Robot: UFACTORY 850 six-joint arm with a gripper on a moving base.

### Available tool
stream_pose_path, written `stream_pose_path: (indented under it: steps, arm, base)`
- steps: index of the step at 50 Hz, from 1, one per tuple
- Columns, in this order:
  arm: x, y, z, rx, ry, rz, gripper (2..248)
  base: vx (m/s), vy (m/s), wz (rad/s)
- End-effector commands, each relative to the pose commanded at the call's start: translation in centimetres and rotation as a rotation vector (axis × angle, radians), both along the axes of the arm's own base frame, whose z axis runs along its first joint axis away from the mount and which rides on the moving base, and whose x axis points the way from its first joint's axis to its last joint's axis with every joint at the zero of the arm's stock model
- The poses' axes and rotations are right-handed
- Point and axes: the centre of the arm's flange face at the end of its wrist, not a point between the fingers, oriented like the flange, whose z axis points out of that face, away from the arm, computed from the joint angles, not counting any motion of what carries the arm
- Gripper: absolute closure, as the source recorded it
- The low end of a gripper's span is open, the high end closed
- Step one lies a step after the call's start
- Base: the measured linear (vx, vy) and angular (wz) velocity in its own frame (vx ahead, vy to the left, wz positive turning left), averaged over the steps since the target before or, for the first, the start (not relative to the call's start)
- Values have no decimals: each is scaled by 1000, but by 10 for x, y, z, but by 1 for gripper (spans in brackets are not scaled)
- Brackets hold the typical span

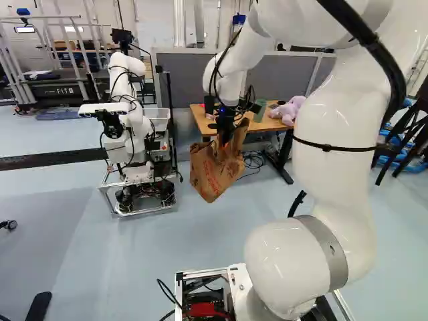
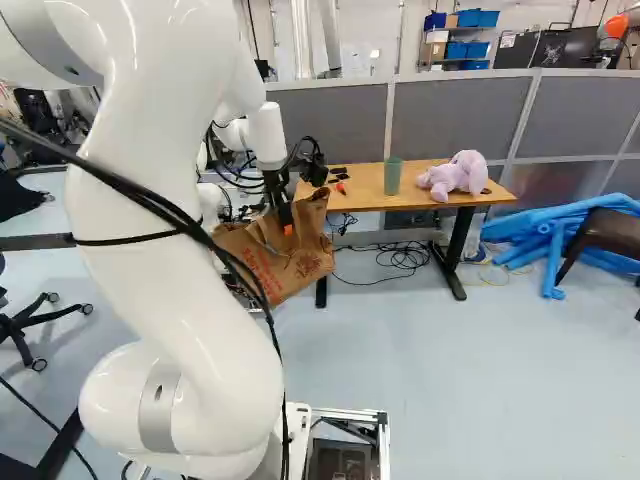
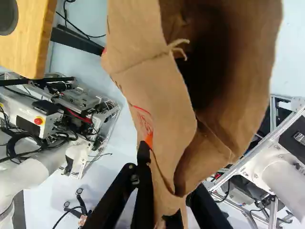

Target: Pick up the bag on the ground and place it on the table

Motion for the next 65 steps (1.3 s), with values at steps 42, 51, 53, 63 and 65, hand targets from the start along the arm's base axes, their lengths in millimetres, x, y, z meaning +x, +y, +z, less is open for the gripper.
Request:
stream_pose_path:
  steps: [42,51,53,63,65]
  arm:
    - [6,-3,64,3,-36,-7,224]
    - [11,-4,77,4,-46,-9,224]
    - [13,-4,80,4,-48,-9,224]
    - [19,-5,95,5,-59,-12,224]
    - [20,-5,98,5,-62,-12,224]
  base:
    - [0,0,0]
    - [0,0,0]
    - [0,0,0]
    - [0,0,0]
    - [0,0,0]
